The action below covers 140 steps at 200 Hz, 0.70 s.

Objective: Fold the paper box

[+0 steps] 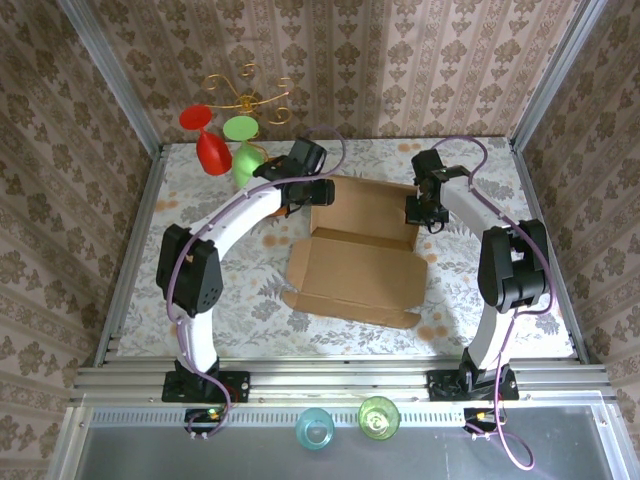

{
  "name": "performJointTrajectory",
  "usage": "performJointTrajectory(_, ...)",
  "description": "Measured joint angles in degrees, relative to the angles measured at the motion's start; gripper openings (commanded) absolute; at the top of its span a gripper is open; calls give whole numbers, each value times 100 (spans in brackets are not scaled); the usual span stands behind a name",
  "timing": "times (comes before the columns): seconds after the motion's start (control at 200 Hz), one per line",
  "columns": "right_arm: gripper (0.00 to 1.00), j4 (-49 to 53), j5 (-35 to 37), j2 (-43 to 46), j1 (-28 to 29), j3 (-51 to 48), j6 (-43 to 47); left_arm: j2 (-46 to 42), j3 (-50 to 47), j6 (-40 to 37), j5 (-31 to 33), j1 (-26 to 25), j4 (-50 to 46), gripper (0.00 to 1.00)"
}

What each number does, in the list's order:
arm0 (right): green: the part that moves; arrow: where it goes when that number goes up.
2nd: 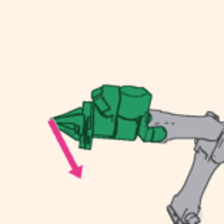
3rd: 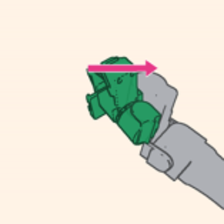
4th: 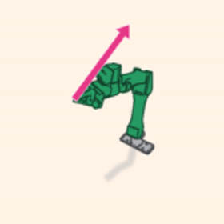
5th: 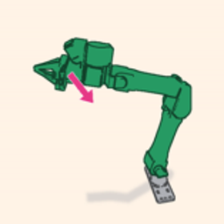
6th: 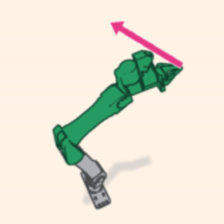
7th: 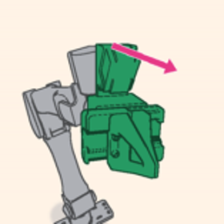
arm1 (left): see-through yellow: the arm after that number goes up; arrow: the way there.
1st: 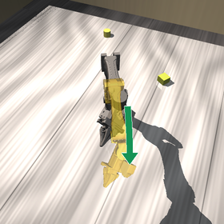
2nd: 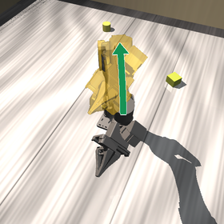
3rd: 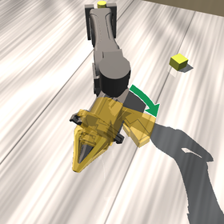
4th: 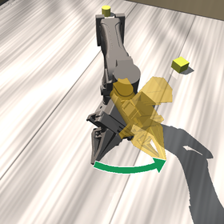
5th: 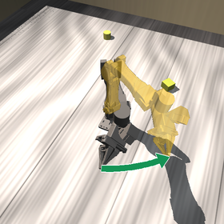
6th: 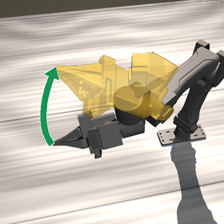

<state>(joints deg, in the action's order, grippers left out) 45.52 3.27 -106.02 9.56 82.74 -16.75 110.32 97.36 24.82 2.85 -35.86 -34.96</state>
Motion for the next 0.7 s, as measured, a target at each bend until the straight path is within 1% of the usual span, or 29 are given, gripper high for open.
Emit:
performJointTrajectory(0.135, 0, 17, -59, 0, -7, 0, 0, 214, 13, -286, 28, 105, 42, 57)
performJointTrajectory(0.38, 0, 57, -118, 0, -33, 0, 0, 968, 345, -817, 20, 181, 96, 51)
performJointTrajectory(0.485, 0, 83, -164, 0, -33, 2, -4, 1043, 352, -973, 116, 166, 83, 47)
performJointTrajectory(0.55, 0, 116, -199, 0, -33, 7, -15, 1062, 356, -1045, 201, 153, 103, 42)
performJointTrajectory(0.7, 0, 188, -234, -24, -33, 55, -20, 1215, 444, -1193, 422, 114, 136, 28)
